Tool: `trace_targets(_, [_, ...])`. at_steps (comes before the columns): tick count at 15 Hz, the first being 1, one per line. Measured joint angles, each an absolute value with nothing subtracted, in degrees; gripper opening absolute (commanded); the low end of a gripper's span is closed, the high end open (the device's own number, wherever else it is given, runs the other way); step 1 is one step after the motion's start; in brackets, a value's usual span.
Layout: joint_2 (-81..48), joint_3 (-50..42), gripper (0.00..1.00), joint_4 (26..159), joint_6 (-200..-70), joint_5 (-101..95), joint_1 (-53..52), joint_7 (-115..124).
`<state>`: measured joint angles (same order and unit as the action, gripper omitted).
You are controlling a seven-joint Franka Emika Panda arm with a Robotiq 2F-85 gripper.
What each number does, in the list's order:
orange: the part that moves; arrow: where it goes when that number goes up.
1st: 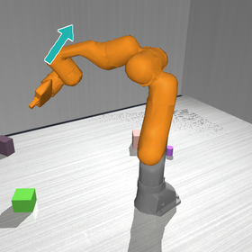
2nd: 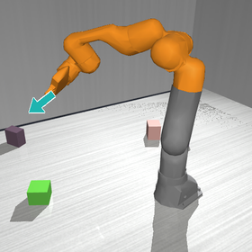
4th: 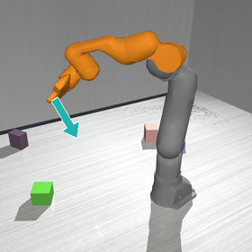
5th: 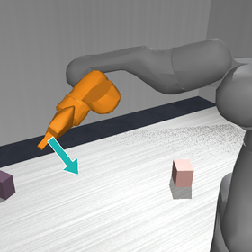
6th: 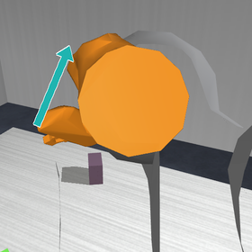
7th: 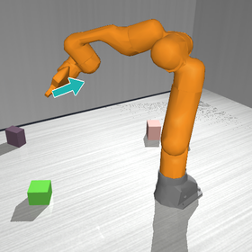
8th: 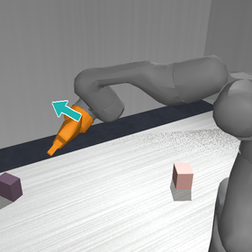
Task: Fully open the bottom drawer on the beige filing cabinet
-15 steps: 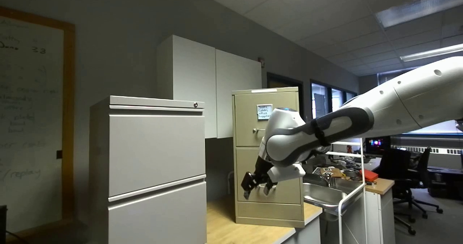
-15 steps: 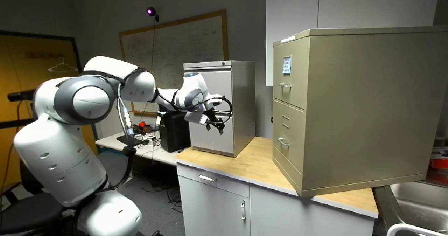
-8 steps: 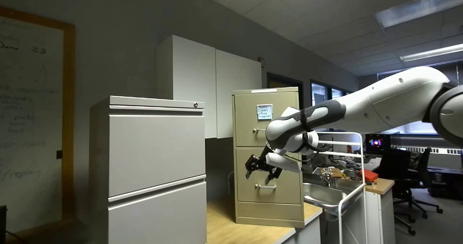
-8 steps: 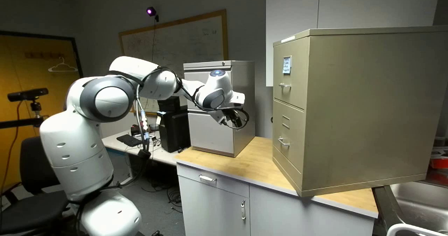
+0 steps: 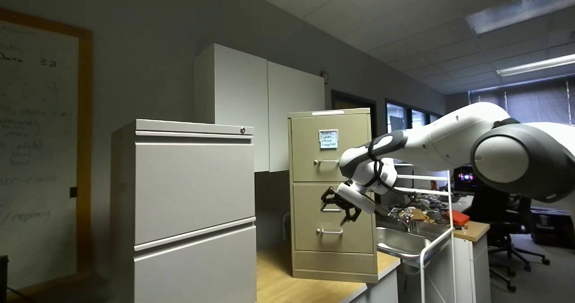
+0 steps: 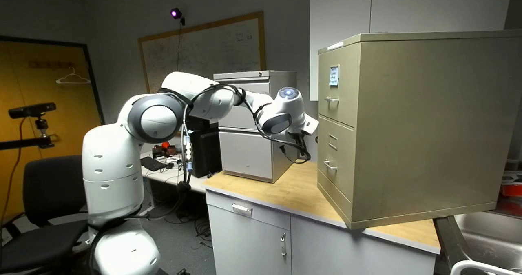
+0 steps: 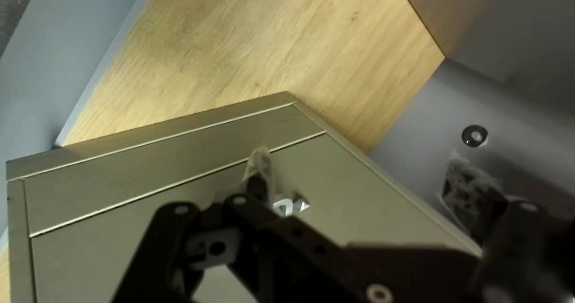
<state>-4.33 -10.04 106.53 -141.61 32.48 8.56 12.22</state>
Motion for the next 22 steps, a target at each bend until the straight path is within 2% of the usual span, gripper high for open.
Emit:
trace_targets(8, [-14.83, -10.62, 1.0, 97.13, -142.73, 36.67, 12.71, 25.7])
trace_targets(22, [-27.57, -11.61, 1.0, 90.94, -145.95, 35.59, 15.01, 32.27])
